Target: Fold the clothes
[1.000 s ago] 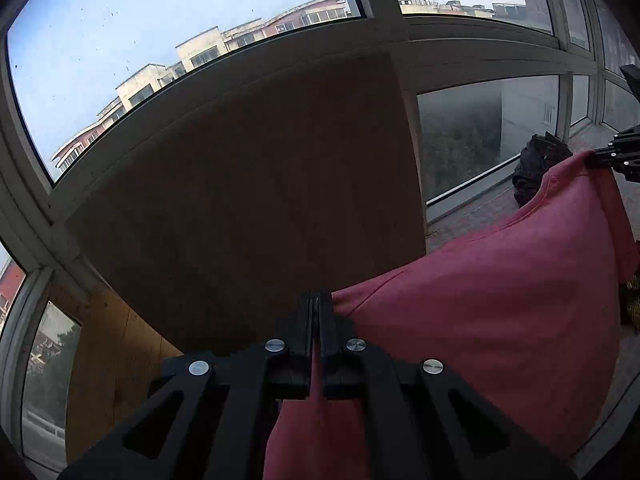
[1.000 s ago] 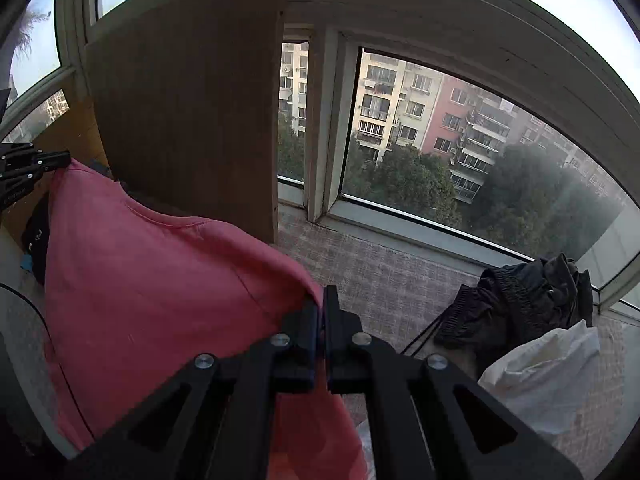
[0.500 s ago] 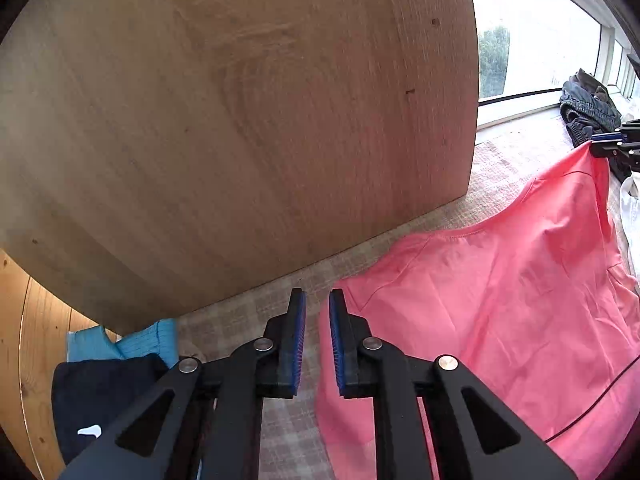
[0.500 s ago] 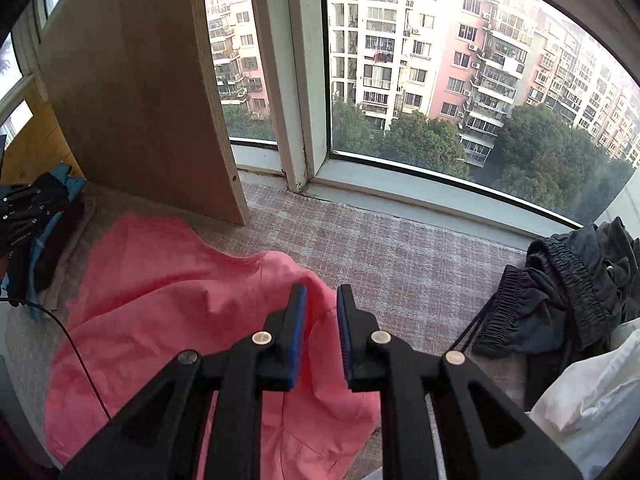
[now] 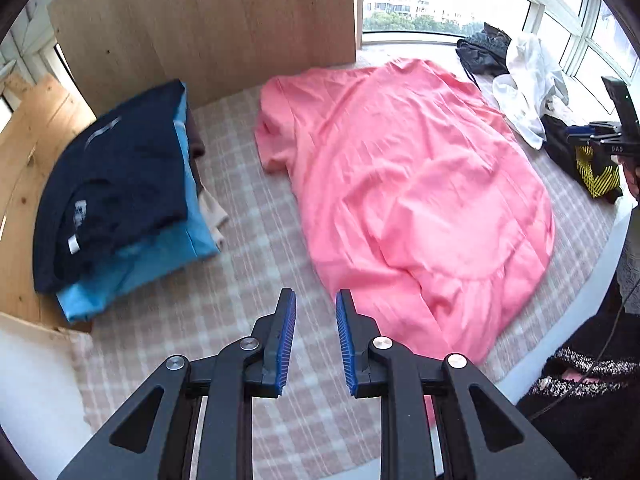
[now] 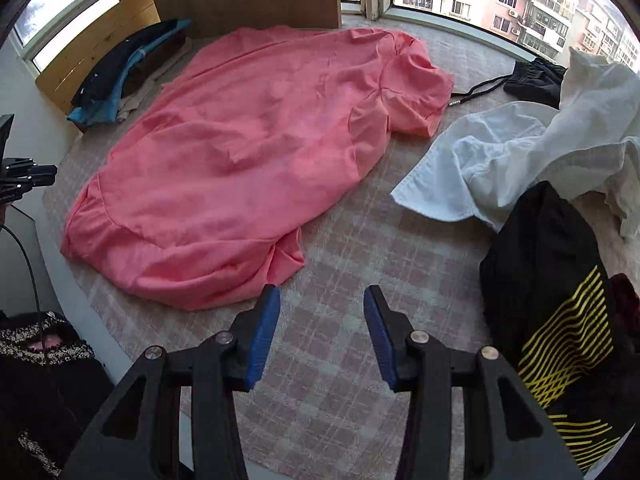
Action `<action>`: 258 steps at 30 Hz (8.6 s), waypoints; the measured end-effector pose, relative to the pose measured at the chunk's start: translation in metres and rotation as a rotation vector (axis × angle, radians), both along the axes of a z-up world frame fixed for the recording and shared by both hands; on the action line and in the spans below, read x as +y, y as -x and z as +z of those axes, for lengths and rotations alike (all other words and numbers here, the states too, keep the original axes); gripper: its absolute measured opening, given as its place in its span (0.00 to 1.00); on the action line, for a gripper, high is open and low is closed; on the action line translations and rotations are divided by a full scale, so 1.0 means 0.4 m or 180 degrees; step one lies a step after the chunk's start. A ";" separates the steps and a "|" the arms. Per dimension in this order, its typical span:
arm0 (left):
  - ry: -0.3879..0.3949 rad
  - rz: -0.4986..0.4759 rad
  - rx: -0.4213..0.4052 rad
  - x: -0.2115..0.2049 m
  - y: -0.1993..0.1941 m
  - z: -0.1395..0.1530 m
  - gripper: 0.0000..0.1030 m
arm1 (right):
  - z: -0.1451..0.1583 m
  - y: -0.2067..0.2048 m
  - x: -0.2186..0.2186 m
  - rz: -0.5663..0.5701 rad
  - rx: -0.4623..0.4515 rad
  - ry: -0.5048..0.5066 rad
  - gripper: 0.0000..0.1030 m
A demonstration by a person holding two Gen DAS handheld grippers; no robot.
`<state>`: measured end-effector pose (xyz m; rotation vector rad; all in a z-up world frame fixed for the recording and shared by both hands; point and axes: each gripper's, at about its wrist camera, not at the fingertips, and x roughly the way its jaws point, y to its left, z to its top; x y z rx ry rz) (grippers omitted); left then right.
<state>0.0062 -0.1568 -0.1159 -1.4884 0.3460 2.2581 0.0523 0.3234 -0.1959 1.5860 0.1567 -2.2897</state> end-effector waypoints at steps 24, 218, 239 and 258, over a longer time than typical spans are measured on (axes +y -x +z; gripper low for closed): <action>-0.0298 -0.0366 -0.0512 0.108 -0.137 -0.126 0.01 | 0.117 -0.073 -0.063 0.0378 0.0063 0.0540 0.04; 0.0168 -0.0473 -0.0290 -0.142 -0.266 -0.155 0.39 | -0.110 -0.320 -0.058 -0.0314 -0.0209 0.0172 0.39; -0.0071 -0.0405 0.0018 -0.162 -0.121 0.019 0.02 | 0.210 -0.330 0.071 -0.0860 0.0325 0.1328 0.03; 0.0240 -0.0472 -0.0362 -0.056 -0.010 -0.098 0.02 | 0.021 -0.231 0.130 -0.1230 -0.0161 0.1088 0.03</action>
